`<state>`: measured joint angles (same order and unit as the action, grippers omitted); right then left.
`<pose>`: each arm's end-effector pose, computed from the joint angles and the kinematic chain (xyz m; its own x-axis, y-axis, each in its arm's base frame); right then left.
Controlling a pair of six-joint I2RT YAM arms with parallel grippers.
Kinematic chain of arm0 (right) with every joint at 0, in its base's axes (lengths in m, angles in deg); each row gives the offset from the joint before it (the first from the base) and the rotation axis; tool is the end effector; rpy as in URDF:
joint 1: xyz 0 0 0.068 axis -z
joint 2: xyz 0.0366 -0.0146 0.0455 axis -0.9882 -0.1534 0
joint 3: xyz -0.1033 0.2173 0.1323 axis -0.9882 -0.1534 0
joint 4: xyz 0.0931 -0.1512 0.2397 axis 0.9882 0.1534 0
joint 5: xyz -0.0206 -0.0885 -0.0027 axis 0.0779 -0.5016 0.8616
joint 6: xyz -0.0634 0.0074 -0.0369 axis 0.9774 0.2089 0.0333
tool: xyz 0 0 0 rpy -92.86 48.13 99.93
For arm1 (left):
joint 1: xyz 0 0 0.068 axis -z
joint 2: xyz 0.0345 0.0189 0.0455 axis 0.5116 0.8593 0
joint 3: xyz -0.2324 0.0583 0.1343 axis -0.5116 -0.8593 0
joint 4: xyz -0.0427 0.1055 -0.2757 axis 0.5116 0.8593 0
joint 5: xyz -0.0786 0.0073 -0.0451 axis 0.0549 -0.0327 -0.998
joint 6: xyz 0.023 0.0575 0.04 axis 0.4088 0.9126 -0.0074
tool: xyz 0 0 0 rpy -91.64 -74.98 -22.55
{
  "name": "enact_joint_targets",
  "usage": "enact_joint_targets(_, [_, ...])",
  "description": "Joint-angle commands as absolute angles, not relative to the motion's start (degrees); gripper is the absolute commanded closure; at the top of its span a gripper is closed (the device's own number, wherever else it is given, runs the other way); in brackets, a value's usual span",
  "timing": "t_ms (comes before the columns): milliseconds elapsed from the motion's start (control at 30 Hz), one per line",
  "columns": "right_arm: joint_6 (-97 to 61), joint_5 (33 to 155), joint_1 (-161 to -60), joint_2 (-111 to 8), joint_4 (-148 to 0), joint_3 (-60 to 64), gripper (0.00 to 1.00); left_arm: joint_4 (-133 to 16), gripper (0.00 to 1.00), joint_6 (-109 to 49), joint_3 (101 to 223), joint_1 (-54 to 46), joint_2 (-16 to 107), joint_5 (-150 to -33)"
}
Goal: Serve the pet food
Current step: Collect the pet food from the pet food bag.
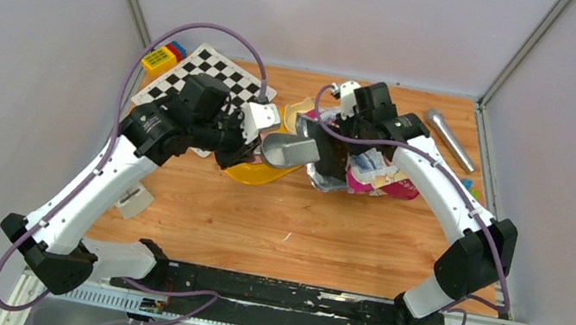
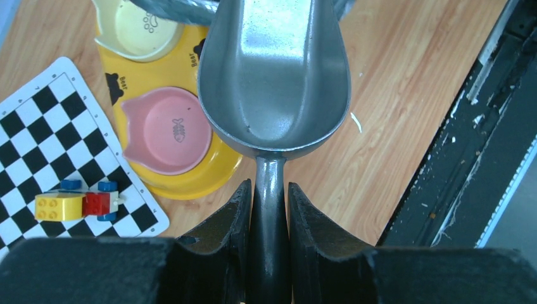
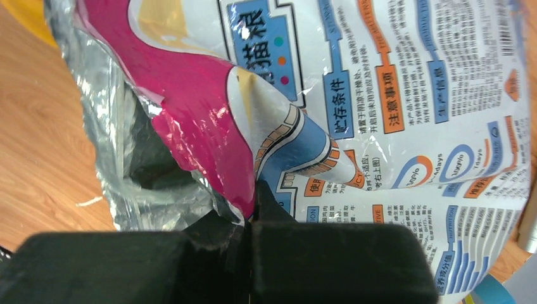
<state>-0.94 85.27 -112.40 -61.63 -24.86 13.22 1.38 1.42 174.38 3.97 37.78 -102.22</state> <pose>0.3378 0.2036 0.3061 -0.5885 -0.5687 -0.5747 -0.6269 0.7698 -0.1199 0.2153 -0.1735 0.4112 -0.2538 0.5712 -0.7806 0.8800 0.4714 0.0588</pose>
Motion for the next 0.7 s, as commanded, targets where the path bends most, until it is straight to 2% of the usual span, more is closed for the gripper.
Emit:
enact_joint_targets(0, [-4.4,86.9,-107.4,-59.5,-30.2,18.6,1.0,2.7,1.0,3.7,175.1,6.5,38.9,-100.7])
enact_joint_targets(200, [-6.0,94.5,-106.3,-60.6,-31.3,15.8,1.0,2.1,1.0,3.2,174.5,11.3,42.6,-94.6])
enact_joint_targets(533, [-5.9,103.9,-105.2,-57.3,-36.1,6.6,1.0,0.6,1.0,0.0,181.3,12.0,48.0,-96.0])
enact_joint_targets(667, [-6.8,105.3,-104.7,-56.2,-36.7,6.3,1.0,0.9,1.0,-0.5,182.8,15.4,52.8,-88.4])
